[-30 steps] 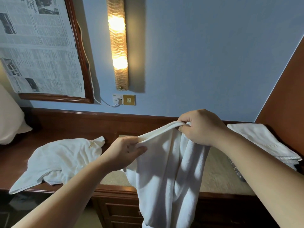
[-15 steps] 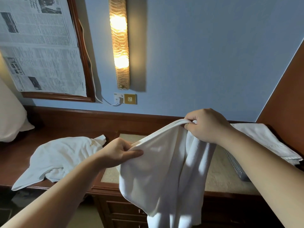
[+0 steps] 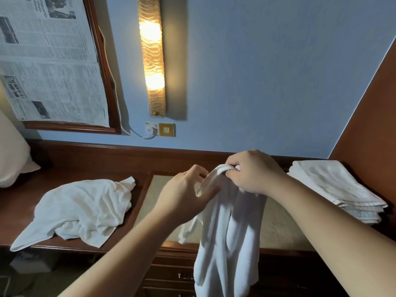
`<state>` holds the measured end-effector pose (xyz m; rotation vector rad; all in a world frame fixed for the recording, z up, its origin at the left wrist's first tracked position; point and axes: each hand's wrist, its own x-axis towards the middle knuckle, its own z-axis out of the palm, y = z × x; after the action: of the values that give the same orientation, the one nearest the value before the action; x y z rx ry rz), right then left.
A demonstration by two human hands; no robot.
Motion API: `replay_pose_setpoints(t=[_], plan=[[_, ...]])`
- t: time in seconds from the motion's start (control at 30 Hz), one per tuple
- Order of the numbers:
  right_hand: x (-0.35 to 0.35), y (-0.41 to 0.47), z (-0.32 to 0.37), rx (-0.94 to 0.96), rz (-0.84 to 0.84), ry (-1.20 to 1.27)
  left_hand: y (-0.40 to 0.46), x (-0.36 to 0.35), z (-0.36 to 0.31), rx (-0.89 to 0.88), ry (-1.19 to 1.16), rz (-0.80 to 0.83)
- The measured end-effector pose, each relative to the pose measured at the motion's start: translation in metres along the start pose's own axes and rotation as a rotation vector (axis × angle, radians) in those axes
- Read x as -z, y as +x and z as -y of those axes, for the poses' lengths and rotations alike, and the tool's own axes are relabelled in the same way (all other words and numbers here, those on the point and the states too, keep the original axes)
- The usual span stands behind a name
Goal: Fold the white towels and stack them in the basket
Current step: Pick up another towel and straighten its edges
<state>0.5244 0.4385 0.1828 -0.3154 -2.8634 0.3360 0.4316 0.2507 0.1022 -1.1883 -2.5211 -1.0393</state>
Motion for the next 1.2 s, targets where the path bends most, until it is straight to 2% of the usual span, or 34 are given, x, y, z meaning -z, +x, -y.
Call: replay_pose_setpoints(t=[0.13, 0.3, 0.4, 0.5, 0.63, 0.73, 0.87, 1.07, 1.2], plan=[[-0.002, -0.003, 0.002, -0.002, -0.002, 0.024, 0.002, -0.022, -0.021, 0.071, -0.107, -0.131], [0.003, -0.013, -0.003, -0.055, 0.108, 0.063, -0.006, -0.031, -0.023, 0.169, -0.289, -0.121], [0.003, -0.02, -0.011, -0.039, 0.124, 0.046, -0.009, -0.027, -0.023, 0.165, -0.365, -0.11], [0.002, -0.025, -0.02, -0.005, 0.169, 0.073, -0.013, -0.015, -0.025, 0.046, -0.307, -0.116], [0.004, -0.033, -0.028, 0.039, 0.209, 0.06, -0.011, 0.008, -0.029, -0.243, 0.014, -0.149], [0.006, -0.043, -0.033, 0.072, 0.214, 0.135, -0.001, 0.024, -0.03, -0.391, 0.132, -0.068], [0.004, -0.048, -0.041, 0.099, 0.232, 0.195, 0.009, 0.039, -0.03, -0.483, 0.08, 0.043], [0.013, -0.059, -0.047, 0.089, 0.319, 0.244, 0.007, 0.049, -0.04, -0.53, 0.09, -0.037], [0.018, -0.067, -0.044, 0.034, 0.23, 0.16, 0.01, 0.054, -0.044, -0.517, 0.076, -0.084]])
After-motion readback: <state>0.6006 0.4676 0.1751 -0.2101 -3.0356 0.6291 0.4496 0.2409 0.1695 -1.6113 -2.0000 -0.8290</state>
